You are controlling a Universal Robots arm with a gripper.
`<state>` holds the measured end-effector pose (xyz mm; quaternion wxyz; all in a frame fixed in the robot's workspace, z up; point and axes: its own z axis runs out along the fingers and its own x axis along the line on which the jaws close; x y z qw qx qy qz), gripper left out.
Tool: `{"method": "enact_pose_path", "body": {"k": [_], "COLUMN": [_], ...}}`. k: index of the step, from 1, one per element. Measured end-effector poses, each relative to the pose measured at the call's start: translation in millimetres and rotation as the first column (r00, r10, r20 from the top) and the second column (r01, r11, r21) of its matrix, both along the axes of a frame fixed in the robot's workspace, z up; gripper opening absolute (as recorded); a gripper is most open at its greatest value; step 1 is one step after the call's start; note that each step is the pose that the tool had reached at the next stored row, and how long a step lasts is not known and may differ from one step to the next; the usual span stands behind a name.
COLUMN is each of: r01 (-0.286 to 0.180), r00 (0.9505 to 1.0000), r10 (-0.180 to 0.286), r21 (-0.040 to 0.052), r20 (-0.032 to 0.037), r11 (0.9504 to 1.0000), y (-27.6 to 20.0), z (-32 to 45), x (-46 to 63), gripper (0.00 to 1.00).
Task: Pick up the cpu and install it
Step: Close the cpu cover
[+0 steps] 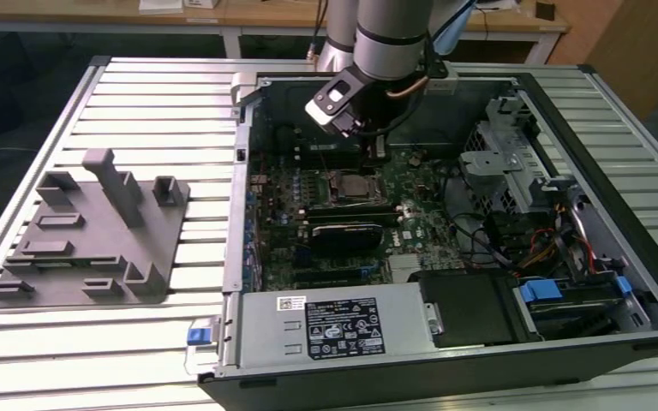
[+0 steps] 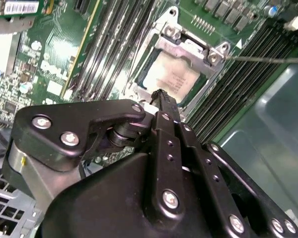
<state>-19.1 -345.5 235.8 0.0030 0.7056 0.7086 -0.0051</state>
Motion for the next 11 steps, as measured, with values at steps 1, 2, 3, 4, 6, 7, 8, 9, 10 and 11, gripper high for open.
{"method": "enact_pose_path", "body": {"k": [1,2,3,4,6,7,8,9,10,11], "r01": [0.000,0.000,0.000,0.000,0.000,0.000,0.000,0.000,0.000,0.000], "r00": [1.0000,1.0000,1.0000,1.0000,1.0000,1.0000,1.0000,1.0000,1.0000,1.0000], "r10": [0.000,0.000,0.000,0.000,0.000,0.000,0.000,0.000,0.000,0.000], "r21": [-0.0001,-0.0001,0.0000,-0.0001,-0.0001,-0.0002,-0.0002,-0.0002,-0.0001,-0.0001], "r20": [-0.0001,0.0000,0.0000,0.0000,0.0000,-0.0001,-0.0001,-0.0001,0.0000,-0.0001], "r11": [1.0000,1.0000,1.0000,1.0000,1.0000,1.0000,1.0000,1.0000,1.0000,1.0000], "y": [0.0,0.0,0.0,-0.1,-0.1,-0.1,-0.1,-0.1,0.0,0.0], "z": [-0.7,-1.3,-1.9,-2.5,-3.5,-3.7,-3.7,-3.8,-3.8,-3.8], "x": [-2.0,-3.8,-5.6,-7.3,-10.0,-10.8,-10.8,-10.8,-10.8,-10.8], "gripper": [0.11,0.11,0.11,0.11,0.11,0.11,0.11,0.11,0.11,0.11]}}
